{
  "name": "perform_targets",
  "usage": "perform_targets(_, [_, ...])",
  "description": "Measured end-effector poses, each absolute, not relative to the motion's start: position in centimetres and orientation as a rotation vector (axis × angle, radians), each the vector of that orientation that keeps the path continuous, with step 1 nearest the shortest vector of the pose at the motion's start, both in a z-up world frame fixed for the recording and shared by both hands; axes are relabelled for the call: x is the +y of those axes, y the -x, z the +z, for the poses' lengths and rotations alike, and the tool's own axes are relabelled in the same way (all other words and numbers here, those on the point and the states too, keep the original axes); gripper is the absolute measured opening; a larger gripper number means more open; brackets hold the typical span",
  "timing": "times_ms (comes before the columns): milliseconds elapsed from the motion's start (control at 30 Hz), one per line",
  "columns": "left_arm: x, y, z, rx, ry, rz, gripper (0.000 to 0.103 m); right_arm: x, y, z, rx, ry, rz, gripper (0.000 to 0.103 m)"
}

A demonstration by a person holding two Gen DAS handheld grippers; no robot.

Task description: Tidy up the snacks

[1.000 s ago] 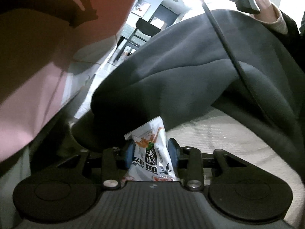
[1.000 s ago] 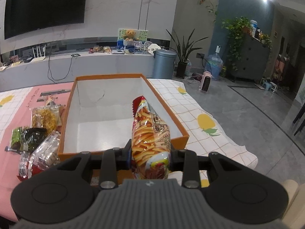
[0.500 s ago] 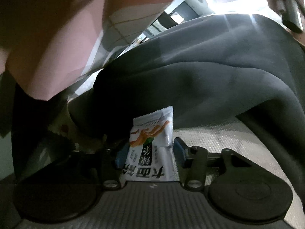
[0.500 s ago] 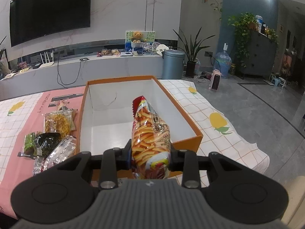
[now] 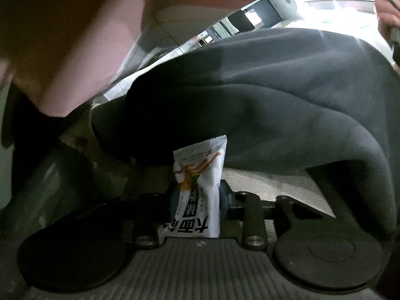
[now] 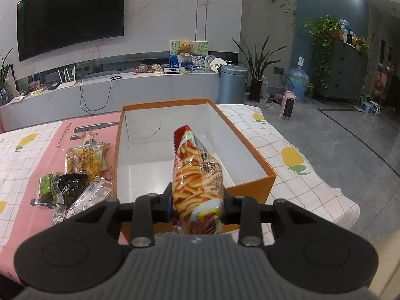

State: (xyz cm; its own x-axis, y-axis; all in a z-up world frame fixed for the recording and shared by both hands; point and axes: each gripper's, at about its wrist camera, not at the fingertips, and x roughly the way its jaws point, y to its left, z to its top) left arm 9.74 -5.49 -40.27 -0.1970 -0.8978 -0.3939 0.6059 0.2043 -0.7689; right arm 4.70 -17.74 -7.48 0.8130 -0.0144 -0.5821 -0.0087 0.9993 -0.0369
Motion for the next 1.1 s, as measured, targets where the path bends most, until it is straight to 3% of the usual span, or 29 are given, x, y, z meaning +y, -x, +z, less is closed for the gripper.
perform_targets(167, [-5.9,-9.7,-40.2,1.224,0.500,-1.448,0.033,-18.9,-4.2,-7.2,0.609,-0.008,-0.003,0.032])
perform_targets(367, [-6.6,-9.7,-40.7,1.229,0.550,-1.454,0.033,-18.7,-3.5,-6.7,0.587,-0.023,0.045,0.032])
perform_targets(667, [-7.9,-6.3,-33.1,1.039,0.223,-1.410,0.032,-20.1,-3.1,-6.3,0.586,-0.082,0.061,0.032])
perform_targets(1100, [-8.9,-2.3,-29.1,0.816,-0.017,-1.305,0.022,-19.9,-1.9,-5.7,0.548,-0.112,0.105,0.032])
